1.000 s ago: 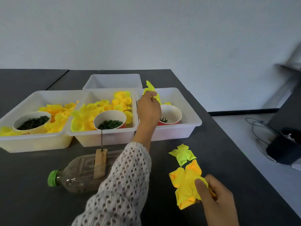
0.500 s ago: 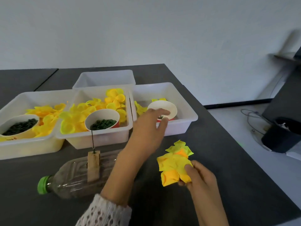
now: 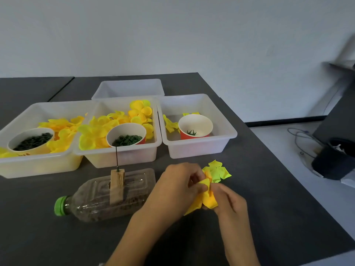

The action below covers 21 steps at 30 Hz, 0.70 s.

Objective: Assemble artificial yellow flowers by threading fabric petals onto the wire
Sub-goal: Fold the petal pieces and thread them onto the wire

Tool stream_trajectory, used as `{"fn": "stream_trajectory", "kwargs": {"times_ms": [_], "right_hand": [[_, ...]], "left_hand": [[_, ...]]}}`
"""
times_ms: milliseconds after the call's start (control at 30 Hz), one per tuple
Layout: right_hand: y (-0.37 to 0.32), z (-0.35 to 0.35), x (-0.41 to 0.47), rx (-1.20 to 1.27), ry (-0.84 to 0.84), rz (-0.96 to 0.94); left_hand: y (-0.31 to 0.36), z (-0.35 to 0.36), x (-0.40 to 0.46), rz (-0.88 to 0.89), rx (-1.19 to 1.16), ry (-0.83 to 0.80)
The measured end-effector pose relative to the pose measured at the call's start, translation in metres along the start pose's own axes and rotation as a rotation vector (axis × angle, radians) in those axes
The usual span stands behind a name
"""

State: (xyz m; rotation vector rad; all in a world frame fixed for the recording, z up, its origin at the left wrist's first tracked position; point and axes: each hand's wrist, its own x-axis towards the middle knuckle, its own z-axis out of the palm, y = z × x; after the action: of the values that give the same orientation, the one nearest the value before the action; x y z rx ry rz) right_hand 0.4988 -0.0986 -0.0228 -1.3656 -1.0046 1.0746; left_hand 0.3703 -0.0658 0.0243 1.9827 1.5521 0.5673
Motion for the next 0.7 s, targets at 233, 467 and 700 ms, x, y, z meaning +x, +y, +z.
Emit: {"fn": "stream_trajectory", "kwargs": {"times_ms": [233,467,700], "right_hand": [[0.009,-0.017,-0.009,-0.102,0.005,-0.124],[0.026,-0.029,-0.008,-0.125,0.052,-0.014],[0.018,-0.035,-0.009,-0.005,-0.033,0.12]], "left_hand": [[-0.025,-0.004,0.029,-0.082,-0.565,0.321],[-0.036,-0.031,0.1,-0.209,-0.826,0.778],[-0.046,-0.054,0.176,-0.374,-0.574,0.776]]}}
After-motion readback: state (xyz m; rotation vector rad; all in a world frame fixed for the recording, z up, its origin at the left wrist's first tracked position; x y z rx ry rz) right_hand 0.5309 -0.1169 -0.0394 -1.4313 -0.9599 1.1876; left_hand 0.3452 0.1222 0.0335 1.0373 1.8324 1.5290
